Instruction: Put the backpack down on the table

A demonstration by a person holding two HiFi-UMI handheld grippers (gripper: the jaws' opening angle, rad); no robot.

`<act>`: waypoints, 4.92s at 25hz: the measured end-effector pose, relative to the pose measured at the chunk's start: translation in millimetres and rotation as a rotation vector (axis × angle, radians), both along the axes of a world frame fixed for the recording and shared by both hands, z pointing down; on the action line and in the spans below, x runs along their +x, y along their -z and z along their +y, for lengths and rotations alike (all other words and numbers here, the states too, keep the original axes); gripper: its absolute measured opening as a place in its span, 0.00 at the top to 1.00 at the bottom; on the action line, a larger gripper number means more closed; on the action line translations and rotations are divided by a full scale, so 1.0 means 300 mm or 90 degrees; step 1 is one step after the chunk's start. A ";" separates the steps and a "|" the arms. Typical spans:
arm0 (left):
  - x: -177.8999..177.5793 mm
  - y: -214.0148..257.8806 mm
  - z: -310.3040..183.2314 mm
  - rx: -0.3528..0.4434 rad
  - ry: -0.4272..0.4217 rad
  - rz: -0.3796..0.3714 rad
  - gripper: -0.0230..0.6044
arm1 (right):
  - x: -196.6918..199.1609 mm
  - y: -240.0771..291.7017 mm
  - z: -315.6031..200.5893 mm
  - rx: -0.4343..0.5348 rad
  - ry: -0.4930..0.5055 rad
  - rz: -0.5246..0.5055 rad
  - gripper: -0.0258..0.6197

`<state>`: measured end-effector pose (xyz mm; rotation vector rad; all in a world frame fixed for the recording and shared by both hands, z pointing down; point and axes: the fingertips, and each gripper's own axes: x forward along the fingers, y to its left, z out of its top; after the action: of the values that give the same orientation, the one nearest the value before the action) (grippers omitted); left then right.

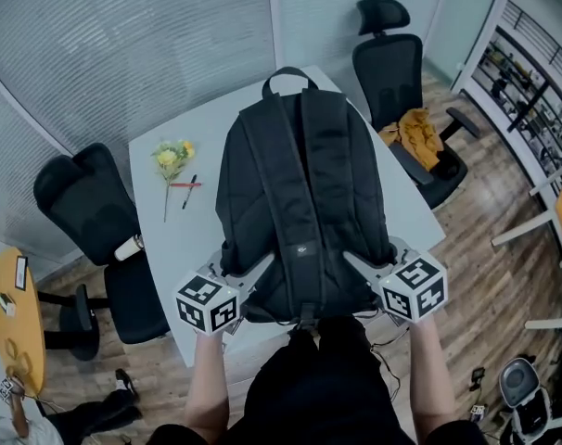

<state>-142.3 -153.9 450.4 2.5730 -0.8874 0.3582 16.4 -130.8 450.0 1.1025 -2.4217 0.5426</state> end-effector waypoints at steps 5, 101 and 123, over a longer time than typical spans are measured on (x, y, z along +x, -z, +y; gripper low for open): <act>-0.008 -0.029 -0.036 -0.014 0.001 0.003 0.70 | -0.008 -0.024 -0.036 -0.011 -0.001 0.004 0.69; -0.027 -0.677 -0.569 -0.325 0.127 -0.068 0.50 | 0.144 -0.641 -0.624 -0.287 -0.069 -0.050 0.40; -0.133 -0.547 -0.421 -0.243 0.150 -0.098 0.50 | 0.253 -0.488 -0.475 -0.201 -0.150 -0.010 0.43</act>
<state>-182.2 -280.3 614.7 2.0904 -1.0485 0.5986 92.4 -273.3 596.4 1.2500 -2.1328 0.9750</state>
